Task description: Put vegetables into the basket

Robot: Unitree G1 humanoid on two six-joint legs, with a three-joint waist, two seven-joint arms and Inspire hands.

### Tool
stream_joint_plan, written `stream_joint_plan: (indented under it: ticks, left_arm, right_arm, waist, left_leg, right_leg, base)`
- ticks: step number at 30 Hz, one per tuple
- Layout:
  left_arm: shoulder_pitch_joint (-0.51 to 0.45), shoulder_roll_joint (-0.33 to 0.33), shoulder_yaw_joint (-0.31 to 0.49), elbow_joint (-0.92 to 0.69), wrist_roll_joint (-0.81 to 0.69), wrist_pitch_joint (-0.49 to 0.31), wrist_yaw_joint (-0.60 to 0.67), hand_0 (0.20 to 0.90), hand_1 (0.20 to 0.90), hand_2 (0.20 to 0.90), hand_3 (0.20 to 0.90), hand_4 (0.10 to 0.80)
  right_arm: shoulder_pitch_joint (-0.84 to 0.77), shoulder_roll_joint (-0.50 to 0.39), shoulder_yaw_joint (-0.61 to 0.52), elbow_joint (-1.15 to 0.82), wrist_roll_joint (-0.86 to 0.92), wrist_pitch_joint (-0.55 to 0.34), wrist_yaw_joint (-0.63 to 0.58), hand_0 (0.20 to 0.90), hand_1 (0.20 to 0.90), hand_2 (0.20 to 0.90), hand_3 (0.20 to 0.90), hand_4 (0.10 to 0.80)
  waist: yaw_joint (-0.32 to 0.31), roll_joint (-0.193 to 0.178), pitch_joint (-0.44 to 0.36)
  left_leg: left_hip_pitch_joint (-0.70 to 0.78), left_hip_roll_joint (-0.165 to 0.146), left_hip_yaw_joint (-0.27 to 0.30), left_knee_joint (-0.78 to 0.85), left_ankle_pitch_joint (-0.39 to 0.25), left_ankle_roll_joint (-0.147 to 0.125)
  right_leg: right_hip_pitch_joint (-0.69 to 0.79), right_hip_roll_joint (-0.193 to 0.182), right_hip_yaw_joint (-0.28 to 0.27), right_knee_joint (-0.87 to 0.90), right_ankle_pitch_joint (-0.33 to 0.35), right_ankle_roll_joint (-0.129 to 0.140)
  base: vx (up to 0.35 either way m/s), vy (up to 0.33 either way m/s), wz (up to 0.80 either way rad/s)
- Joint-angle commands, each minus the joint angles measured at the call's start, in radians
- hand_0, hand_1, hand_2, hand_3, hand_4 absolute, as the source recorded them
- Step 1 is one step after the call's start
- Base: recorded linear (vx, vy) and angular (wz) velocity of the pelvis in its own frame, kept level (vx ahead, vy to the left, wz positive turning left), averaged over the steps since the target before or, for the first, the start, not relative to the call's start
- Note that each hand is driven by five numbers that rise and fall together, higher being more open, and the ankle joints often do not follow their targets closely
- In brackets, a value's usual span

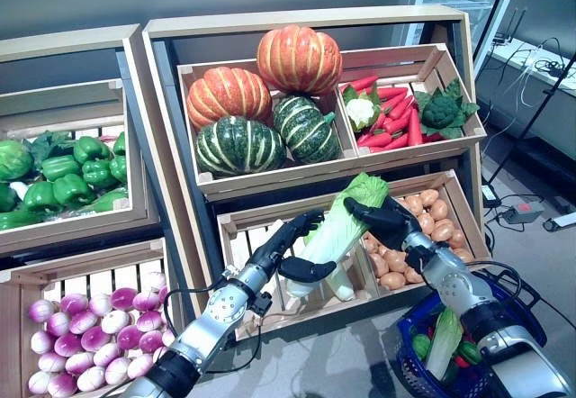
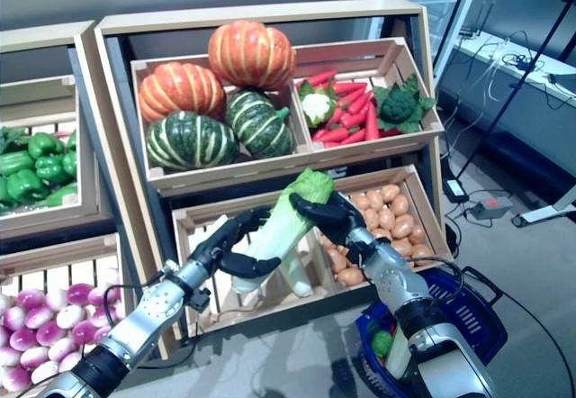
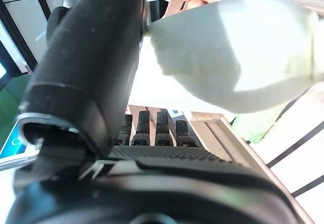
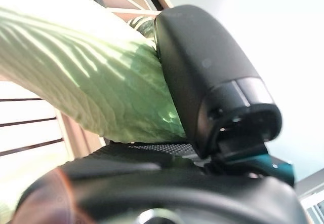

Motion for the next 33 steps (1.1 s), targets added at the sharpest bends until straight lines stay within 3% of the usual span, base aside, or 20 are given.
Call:
stream_joint_plan:
  ticks: [1,6,17,25,33]
  left_arm:
    - [-0.095,0.02,0.105,0.094,-0.004,-0.078,0.049,0.9,0.9,0.9,0.9,0.8]
    - [-0.075,0.016,0.135,0.082,-0.002,-0.081,0.066,0.9,0.9,0.9,0.9,0.8]
    - [-0.044,0.025,0.155,0.06,-0.047,-0.06,0.064,0.9,0.9,0.9,0.9,0.8]
    - [-0.002,-0.011,0.16,0.038,-0.133,-0.041,0.027,0.9,0.9,0.9,0.9,0.8]
    - [0.005,-0.011,0.167,0.067,-0.133,-0.031,0.045,0.9,0.9,0.9,0.9,0.8]
  right_arm:
    - [-0.048,-0.032,-0.122,-0.033,0.034,-0.071,0.017,0.3,0.3,0.3,0.3,0.4]
    - [0.011,-0.054,-0.147,0.0,-0.09,-0.1,-0.034,0.3,0.3,0.3,0.3,0.4]
    - [0.053,-0.145,-0.237,0.029,-0.264,-0.26,-0.306,0.3,0.3,0.3,0.3,0.4]
    - [0.112,-0.099,-0.356,0.001,-0.301,-0.383,-0.519,0.3,0.3,0.3,0.3,0.4]
    - [0.159,-0.108,-0.372,-0.008,-0.393,-0.372,-0.558,0.3,0.3,0.3,0.3,0.4]
  waist:
    - [-0.013,-0.033,-0.041]
    - [-0.018,-0.033,-0.035]
    - [-0.036,-0.028,-0.011]
    - [-0.051,-0.017,-0.004]
    - [-0.066,-0.018,-0.003]
  left_leg:
    - [0.012,-0.034,0.05,0.002,-0.082,0.018]
    - [0.012,-0.032,0.056,0.002,-0.082,0.019]
    - [0.016,-0.025,0.071,0.002,-0.082,0.019]
    - [0.024,-0.021,0.085,0.002,-0.087,0.023]
    - [0.03,-0.013,0.105,0.002,-0.087,0.023]
  right_leg:
    - [0.003,-0.015,0.021,0.001,0.004,0.008]
    - [0.002,-0.013,0.022,0.001,0.007,0.008]
    - [0.002,-0.005,0.033,0.001,0.012,0.006]
    - [0.005,0.001,0.047,0.003,0.014,0.007]
    - [0.004,0.008,0.055,0.003,0.014,0.006]
  base:
    - [-0.005,-0.004,-0.11]
    - [-0.013,-0.015,-0.07]
    - [-0.01,-0.025,-0.05]
    - [0.013,-0.016,-0.06]
    - [0.008,-0.05,-0.07]
